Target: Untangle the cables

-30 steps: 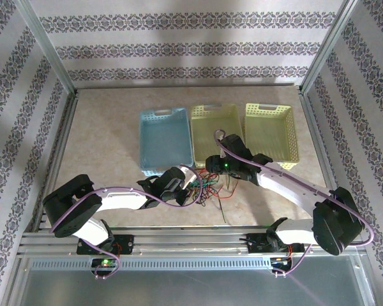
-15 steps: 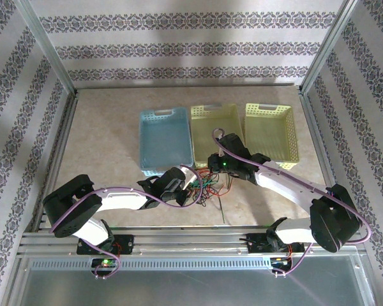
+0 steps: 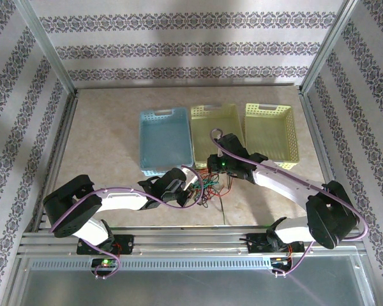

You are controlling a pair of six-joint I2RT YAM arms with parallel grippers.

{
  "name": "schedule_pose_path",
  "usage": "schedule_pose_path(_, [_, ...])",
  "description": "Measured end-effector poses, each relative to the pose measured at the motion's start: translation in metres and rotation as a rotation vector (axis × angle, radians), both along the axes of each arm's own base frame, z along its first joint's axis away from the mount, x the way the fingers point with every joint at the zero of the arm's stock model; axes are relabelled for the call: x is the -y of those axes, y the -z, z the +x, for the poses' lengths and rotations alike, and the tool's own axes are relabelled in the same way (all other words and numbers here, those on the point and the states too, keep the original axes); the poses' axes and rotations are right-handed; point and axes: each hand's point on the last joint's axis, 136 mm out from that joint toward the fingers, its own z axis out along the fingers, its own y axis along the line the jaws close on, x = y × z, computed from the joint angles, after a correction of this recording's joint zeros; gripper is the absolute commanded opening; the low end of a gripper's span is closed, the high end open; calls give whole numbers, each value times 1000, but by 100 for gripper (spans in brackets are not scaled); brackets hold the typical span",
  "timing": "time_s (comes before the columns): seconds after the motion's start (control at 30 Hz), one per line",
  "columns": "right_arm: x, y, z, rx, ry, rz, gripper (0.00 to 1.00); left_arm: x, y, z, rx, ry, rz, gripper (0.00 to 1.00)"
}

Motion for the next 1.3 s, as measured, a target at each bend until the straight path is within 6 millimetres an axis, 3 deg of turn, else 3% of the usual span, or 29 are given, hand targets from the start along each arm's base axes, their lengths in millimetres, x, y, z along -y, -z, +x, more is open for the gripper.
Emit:
schedule_pose_path(0.1, [-3,-17,-3,30,-17,44,0,0,2,0,-2,-3,6,1])
schedule_pose_path(0.27, [-16,-61,-18,87,-96,189,0,2,6,2,-7,-3,15,3])
schedule_pose_path(0.4, [-17,-81,-23,84,-110,278,0,5,6,4,-3,-3,9,2])
schedule_pose_path(0.7, [36,-137,-7,170,86,439,0,23,-18,20,73,-10,-84,0])
schedule_pose_path(0.87, [68,-193,-1,360,184,486,0,9,6,9,22,-12,-15,0])
schedule_pose_path(0.97, [81,-216,-4,455,227,473,0,6,9,7,13,-15,-10,0])
schedule_pose_path(1.13, [105,-219,-7,521,318,393,0,2,9,4,7,-24,-13,0])
schedule_pose_path(1.3, [116,-213,-7,530,339,299,0,-5,10,1,-1,-46,-15,0])
